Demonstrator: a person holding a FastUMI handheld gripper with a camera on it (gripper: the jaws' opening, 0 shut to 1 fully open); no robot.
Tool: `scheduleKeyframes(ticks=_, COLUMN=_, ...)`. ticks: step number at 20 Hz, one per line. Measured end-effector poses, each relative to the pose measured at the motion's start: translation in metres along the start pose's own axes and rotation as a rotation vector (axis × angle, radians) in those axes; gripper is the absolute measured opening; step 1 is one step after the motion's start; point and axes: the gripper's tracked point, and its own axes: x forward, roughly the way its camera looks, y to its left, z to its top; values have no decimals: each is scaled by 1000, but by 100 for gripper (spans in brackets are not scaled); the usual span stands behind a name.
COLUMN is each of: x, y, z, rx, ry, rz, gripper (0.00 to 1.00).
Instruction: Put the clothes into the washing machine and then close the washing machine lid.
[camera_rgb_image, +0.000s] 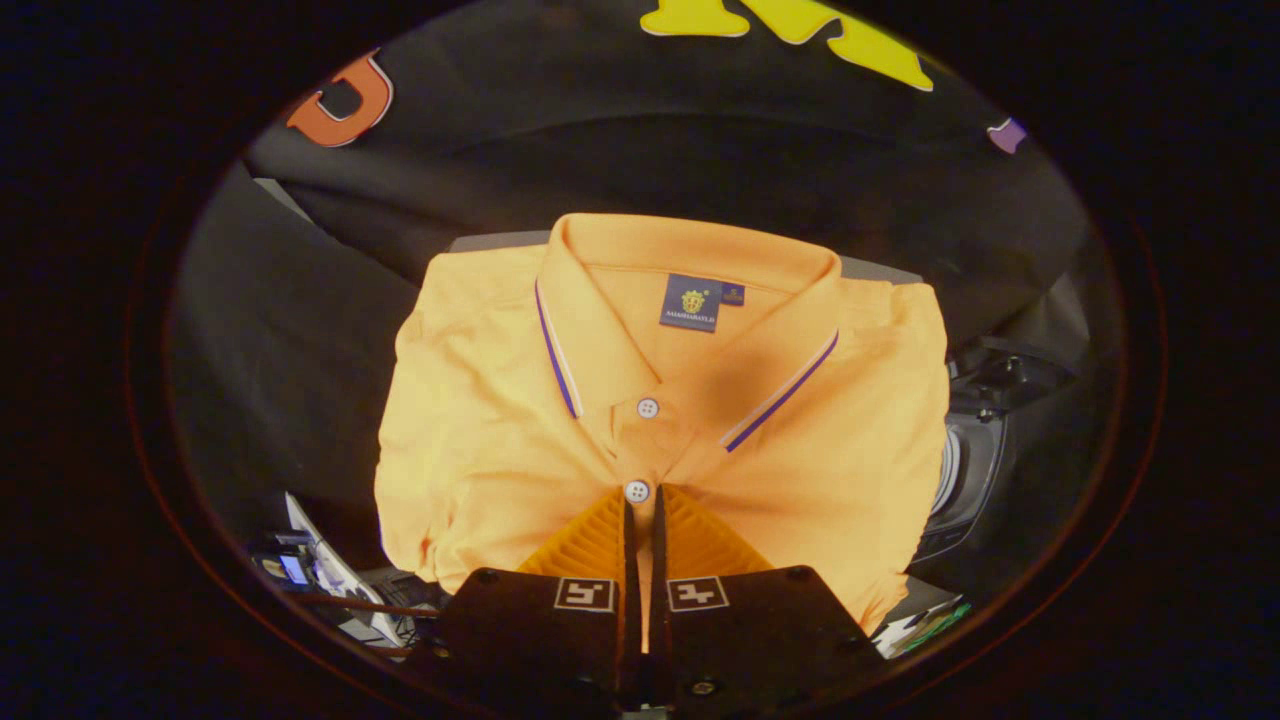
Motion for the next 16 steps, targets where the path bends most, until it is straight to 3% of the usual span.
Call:
scheduleKeyframes(ticks=7, x=-39, y=0, z=12, rx=75, ry=-55, rz=62, gripper=6)
scheduleKeyframes(ticks=16, x=-95, y=-15, z=35, rx=89, ry=-172, rz=72, gripper=6)
